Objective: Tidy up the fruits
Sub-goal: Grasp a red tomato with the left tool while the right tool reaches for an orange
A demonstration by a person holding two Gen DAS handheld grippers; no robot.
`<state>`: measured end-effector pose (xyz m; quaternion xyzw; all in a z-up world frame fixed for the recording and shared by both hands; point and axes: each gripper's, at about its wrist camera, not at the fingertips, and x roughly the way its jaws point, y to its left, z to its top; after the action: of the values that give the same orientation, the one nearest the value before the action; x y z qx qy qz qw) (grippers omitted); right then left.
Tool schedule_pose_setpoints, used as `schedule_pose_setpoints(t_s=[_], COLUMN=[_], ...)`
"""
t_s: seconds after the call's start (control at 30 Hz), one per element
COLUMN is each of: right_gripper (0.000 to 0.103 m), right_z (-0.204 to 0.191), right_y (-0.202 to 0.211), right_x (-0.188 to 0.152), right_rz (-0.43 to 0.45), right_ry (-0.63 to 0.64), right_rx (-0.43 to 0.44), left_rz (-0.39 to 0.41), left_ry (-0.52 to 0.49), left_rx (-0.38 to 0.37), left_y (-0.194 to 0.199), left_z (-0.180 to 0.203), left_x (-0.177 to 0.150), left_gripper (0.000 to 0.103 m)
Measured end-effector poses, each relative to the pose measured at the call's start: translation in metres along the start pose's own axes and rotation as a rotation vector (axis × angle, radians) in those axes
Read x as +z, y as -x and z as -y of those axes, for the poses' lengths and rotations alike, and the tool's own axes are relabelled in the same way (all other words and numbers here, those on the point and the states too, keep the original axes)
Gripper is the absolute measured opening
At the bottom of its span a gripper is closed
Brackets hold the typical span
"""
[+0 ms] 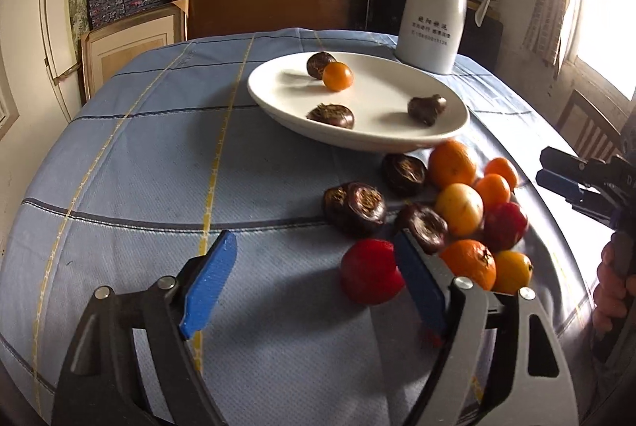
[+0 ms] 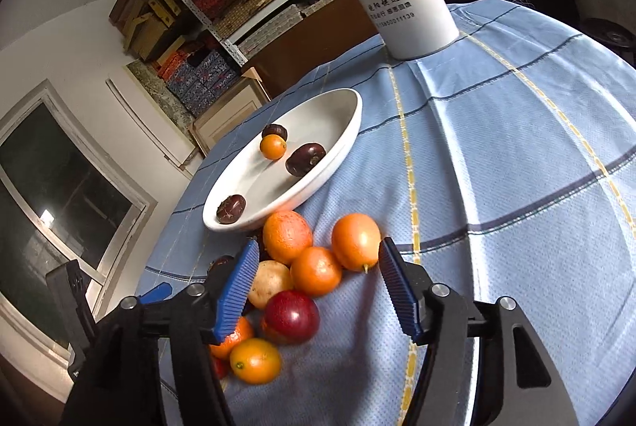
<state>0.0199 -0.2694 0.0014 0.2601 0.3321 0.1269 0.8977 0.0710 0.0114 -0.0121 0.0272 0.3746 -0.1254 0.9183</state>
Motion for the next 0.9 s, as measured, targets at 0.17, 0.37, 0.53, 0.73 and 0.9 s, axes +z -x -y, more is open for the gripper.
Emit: schedule_pose_setpoints(t_s=[0.17,0.37,0.53,0.73,0.9], right_gripper=[0.067,0.067,0.067,0.067,0.067], right_z=[0.003,0.004,0.006,0.008,0.008], right_y=[-0.003,-0.004,-0.005,-0.007,-0.006], right_x=[-0.001,-0.002,-0.002,-0.002,-0.003], right_rz=[-0.013,-0.022,-0.026,-0.04,-0.037], right_ry=[-0.015,-0.019,-0.026,-0.03,-0.033], right_rx=[-0.007,-0.01,-0.012,-0.016,-0.018], left_rz=[-0.003,-0.04,-0.077,-0.129,-0.145], left_ry=[-0.033,-0.069,-0.021,-0.044,-0.011], left_rx=[-0.017,-0.075,-0.137,-0.195,-0.236], left_y=[0.001,0.0,-0.004,-0.015,-0.02], left_z=[0.008,0.017,0.01,0.018,0.014], left_x=[-0.001,-0.006,-0.009,-0.01,-0.009], left_gripper=[0.079,0.076,0.063,0.057,0.049])
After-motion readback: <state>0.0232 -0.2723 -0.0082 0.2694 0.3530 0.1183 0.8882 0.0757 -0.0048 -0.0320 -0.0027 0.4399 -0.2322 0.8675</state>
